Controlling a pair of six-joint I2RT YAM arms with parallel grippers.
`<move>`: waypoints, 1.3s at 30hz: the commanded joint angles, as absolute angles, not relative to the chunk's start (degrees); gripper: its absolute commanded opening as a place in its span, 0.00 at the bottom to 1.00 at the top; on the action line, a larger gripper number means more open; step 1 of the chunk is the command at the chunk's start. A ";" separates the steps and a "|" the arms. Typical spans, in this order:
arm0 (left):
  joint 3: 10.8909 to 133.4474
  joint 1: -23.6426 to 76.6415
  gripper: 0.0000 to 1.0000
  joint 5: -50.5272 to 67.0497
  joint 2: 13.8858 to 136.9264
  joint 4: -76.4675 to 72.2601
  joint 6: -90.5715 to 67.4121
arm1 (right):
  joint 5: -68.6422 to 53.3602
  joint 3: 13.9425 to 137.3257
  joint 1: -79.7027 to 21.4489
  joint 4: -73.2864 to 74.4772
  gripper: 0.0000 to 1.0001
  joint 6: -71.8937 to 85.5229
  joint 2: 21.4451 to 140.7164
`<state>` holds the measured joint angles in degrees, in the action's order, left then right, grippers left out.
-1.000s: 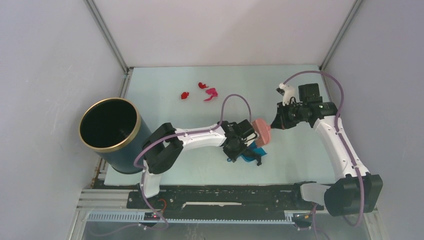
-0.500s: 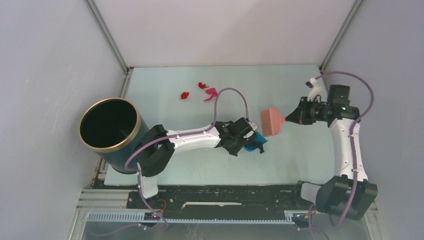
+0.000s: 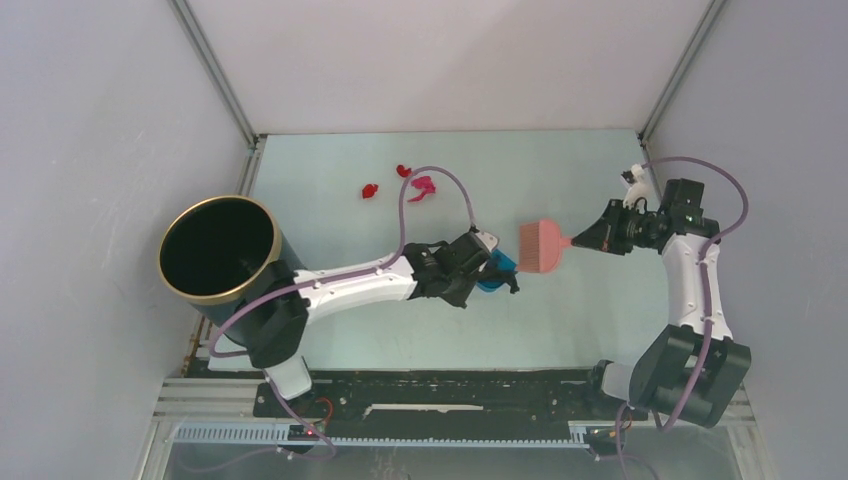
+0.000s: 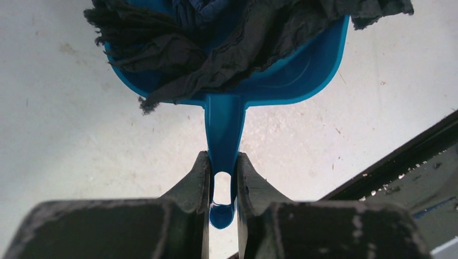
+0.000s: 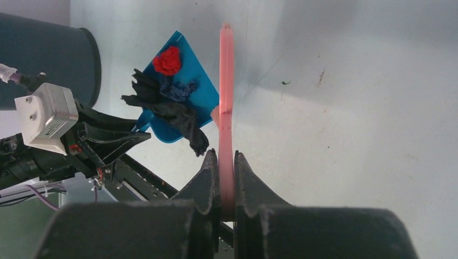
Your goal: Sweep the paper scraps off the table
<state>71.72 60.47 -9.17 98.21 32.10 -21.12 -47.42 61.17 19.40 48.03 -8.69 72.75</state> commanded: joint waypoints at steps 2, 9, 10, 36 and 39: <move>70.78 60.21 0.00 -11.92 91.49 33.12 -24.55 | -56.80 62.00 20.26 46.04 0.00 -7.62 71.07; 67.16 60.21 0.00 -13.07 88.18 33.84 -26.48 | -60.60 63.85 20.40 44.54 0.00 -6.18 68.20; 66.55 60.21 0.00 -13.07 87.52 33.84 -26.82 | -57.63 64.00 20.44 43.81 0.00 -5.07 68.25; 64.15 58.83 0.00 -26.03 64.34 46.38 -38.29 | -27.67 60.57 1.21 43.88 0.00 -13.62 78.62; 64.16 57.67 0.00 -26.79 60.64 46.86 -40.42 | -26.50 60.57 0.19 43.85 0.00 -14.20 80.39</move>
